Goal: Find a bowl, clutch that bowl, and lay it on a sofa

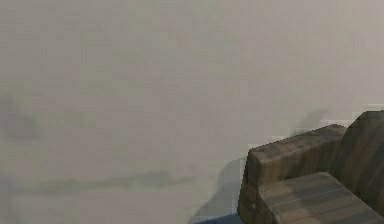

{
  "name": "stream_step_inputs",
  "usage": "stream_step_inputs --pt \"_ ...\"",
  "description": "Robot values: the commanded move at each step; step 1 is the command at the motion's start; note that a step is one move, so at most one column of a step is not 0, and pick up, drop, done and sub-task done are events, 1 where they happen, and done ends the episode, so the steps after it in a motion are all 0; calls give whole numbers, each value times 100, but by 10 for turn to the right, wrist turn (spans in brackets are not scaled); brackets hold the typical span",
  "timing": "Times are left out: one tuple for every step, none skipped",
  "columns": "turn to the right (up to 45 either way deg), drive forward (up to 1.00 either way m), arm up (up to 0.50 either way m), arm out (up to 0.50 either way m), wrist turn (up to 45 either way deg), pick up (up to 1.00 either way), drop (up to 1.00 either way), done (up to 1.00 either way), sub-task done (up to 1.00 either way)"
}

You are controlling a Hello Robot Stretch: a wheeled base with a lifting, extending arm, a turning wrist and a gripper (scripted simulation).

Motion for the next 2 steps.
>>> stream_step_inputs --pt "0 0 10 0 0 0 0 0 0" --pt "0 0 0 -8 0 0 0 0 0"
